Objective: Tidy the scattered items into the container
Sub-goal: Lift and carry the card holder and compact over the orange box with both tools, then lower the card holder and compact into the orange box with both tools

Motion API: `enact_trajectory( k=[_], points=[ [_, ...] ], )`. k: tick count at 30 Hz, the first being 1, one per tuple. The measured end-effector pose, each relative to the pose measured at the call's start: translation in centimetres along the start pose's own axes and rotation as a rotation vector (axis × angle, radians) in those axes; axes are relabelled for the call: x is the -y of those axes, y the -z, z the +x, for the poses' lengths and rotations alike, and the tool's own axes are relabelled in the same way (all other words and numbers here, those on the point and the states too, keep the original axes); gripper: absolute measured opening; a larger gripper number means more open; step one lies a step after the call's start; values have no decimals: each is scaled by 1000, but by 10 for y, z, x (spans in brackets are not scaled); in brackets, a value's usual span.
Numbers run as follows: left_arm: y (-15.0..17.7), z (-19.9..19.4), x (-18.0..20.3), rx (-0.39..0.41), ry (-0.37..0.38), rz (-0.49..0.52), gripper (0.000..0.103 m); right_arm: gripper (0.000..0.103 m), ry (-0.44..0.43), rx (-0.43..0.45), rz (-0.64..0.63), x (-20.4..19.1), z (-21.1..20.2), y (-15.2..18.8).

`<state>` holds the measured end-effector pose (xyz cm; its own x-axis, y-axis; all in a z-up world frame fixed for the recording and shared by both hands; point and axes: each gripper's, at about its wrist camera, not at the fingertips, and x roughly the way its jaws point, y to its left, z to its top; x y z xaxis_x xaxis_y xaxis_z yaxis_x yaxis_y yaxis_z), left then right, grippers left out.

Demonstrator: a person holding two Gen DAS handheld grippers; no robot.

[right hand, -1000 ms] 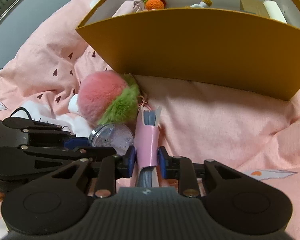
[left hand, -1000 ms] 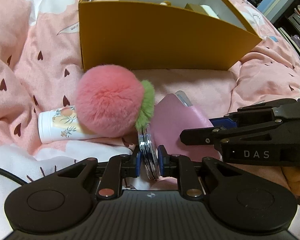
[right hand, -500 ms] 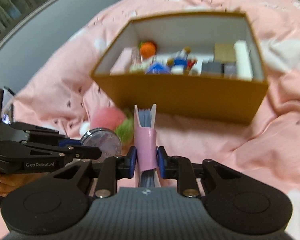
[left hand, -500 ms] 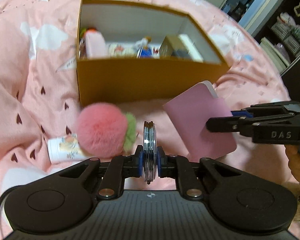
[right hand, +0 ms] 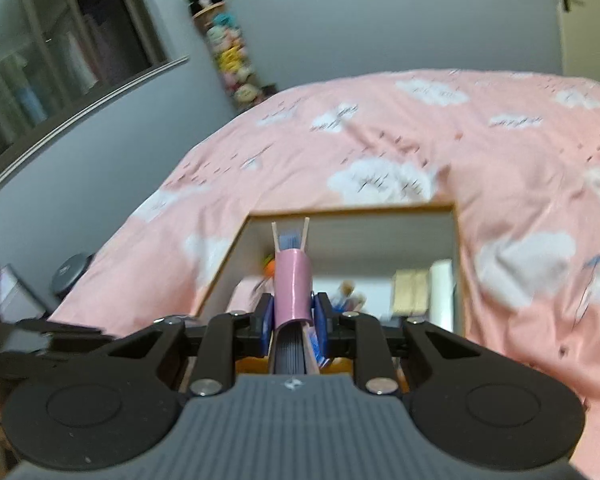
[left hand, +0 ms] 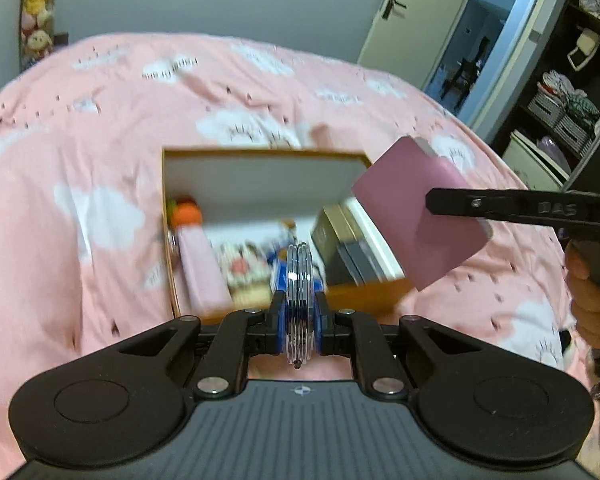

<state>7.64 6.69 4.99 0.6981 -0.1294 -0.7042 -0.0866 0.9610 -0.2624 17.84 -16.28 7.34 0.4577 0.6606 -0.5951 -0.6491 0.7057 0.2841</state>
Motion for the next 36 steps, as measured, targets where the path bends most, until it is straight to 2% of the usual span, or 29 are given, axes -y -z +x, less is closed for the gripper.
enact_trajectory(
  k=[3,6,12,17,28,36],
  points=[
    [-13,13,-2,9,-13,-3,15,24,80,13,-8,2,23,-10],
    [-21,25,-7,3,-23,-6,15,24,141,-21,-15,3,48,-12],
    [-29,46,-17,-12,-21,-26,15,24,194,-102,18,8,91,-6],
    [-34,65,-26,-30,3,-54,15,24,273,-143,-22,3,117,2],
    [-38,100,-33,-84,49,-78,15,24,360,-257,-62,4,157,20],
    [-38,115,-38,-117,66,-84,15,26,352,-292,-76,7,161,20]
  ],
)
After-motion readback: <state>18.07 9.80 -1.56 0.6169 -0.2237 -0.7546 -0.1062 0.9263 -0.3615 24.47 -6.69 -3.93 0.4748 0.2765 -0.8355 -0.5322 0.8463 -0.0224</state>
